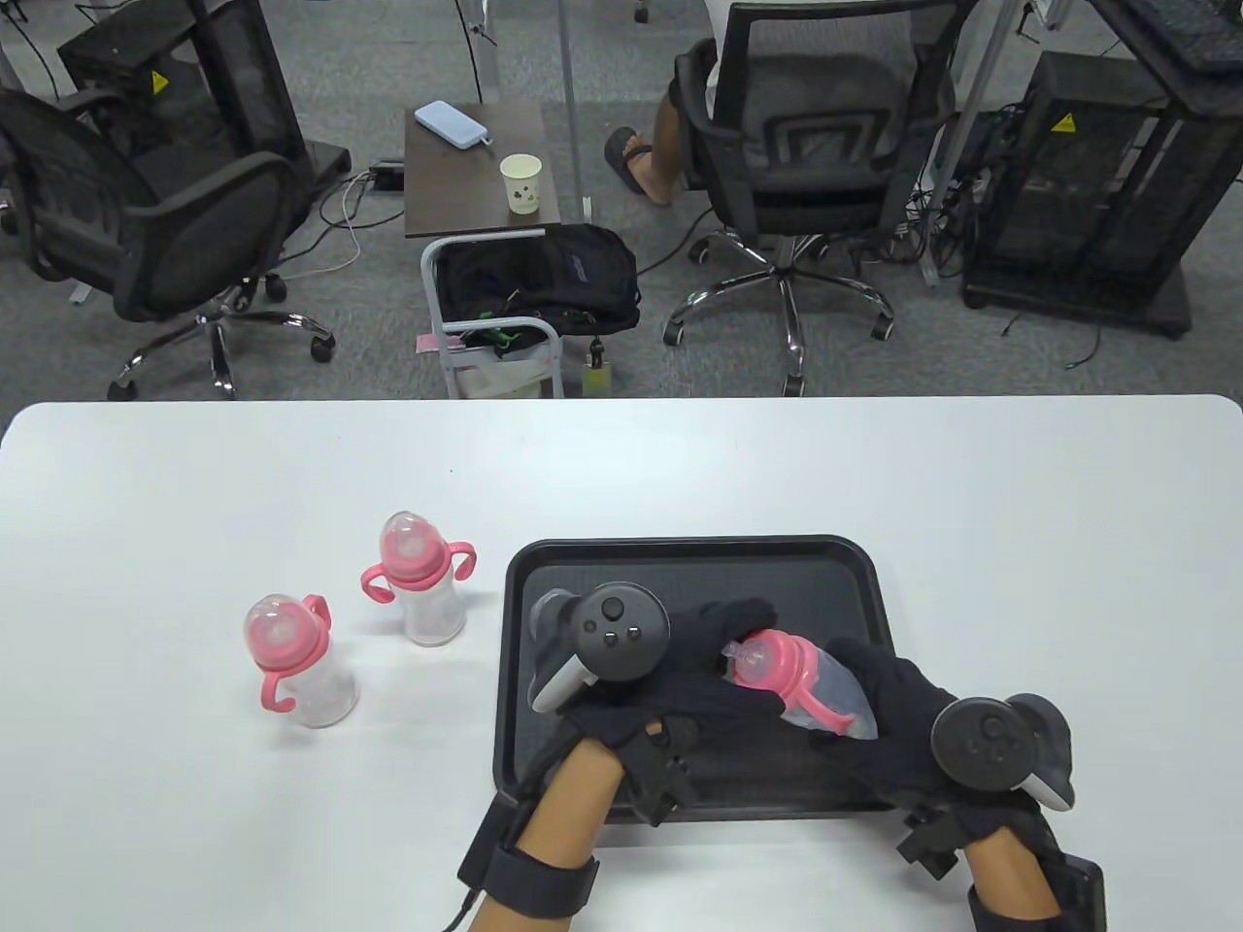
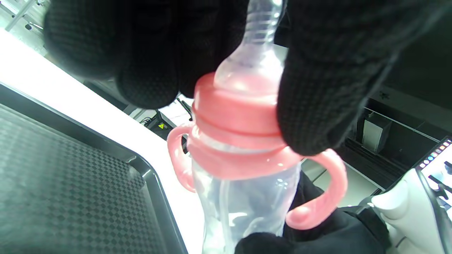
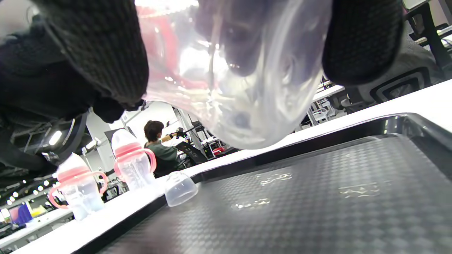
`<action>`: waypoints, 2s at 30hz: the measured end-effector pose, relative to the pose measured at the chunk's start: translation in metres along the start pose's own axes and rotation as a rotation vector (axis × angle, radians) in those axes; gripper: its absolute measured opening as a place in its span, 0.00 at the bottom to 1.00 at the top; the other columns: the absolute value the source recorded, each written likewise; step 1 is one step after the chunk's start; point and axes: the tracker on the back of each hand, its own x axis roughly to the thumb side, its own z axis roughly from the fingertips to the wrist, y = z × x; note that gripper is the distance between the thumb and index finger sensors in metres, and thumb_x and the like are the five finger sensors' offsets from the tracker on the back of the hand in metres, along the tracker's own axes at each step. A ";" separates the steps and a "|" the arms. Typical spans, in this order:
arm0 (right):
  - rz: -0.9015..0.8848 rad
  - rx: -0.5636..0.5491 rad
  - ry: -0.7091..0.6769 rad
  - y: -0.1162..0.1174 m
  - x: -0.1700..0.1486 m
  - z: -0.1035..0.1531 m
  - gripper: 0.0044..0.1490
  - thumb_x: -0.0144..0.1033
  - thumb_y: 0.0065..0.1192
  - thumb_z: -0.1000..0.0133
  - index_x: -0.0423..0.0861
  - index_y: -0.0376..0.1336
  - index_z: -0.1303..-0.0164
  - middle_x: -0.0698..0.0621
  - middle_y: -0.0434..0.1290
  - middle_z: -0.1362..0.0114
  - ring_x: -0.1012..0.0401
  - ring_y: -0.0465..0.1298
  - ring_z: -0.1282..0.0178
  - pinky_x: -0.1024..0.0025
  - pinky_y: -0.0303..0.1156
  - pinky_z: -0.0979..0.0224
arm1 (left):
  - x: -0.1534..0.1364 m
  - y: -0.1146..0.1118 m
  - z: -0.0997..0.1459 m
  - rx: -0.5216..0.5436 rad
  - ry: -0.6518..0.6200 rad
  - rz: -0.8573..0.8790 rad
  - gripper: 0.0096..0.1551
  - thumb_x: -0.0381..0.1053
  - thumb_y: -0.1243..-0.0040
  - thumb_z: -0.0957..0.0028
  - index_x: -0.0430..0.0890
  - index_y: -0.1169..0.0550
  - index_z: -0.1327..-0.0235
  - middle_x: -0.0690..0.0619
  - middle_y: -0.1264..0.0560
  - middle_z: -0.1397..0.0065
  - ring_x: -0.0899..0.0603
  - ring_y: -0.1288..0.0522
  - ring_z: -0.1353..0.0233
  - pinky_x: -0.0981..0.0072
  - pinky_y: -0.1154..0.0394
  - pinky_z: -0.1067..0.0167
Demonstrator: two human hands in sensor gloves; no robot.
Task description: Assemble baby bottles from components
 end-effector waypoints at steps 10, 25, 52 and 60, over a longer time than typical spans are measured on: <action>0.077 -0.023 -0.015 -0.002 0.006 0.001 0.60 0.54 0.77 0.47 0.41 0.47 0.17 0.37 0.61 0.18 0.35 0.68 0.25 0.33 0.72 0.38 | -0.007 -0.005 -0.001 0.015 0.029 0.004 0.50 0.77 0.26 0.59 0.45 0.18 0.31 0.44 0.13 0.44 0.42 0.10 0.56 0.61 0.12 0.65; -0.075 0.096 -0.003 0.003 -0.002 -0.001 0.59 0.56 0.74 0.46 0.39 0.48 0.16 0.36 0.63 0.19 0.34 0.69 0.26 0.33 0.73 0.38 | -0.012 -0.005 -0.004 -0.006 0.004 0.142 0.43 0.72 0.23 0.56 0.55 0.19 0.29 0.46 0.18 0.30 0.40 0.13 0.48 0.59 0.14 0.57; -0.054 0.039 -0.016 -0.002 0.002 0.000 0.59 0.56 0.75 0.46 0.40 0.48 0.16 0.36 0.63 0.19 0.35 0.70 0.26 0.34 0.73 0.39 | -0.001 -0.007 -0.006 -0.182 0.006 0.148 0.45 0.58 0.20 0.50 0.58 0.30 0.18 0.48 0.31 0.16 0.33 0.21 0.31 0.45 0.20 0.42; -0.030 0.028 -0.025 -0.001 0.008 0.000 0.59 0.55 0.75 0.46 0.39 0.47 0.17 0.36 0.62 0.19 0.34 0.69 0.26 0.33 0.73 0.38 | -0.005 -0.003 -0.002 -0.058 0.075 0.124 0.45 0.71 0.25 0.52 0.56 0.25 0.22 0.46 0.23 0.24 0.37 0.15 0.43 0.52 0.17 0.51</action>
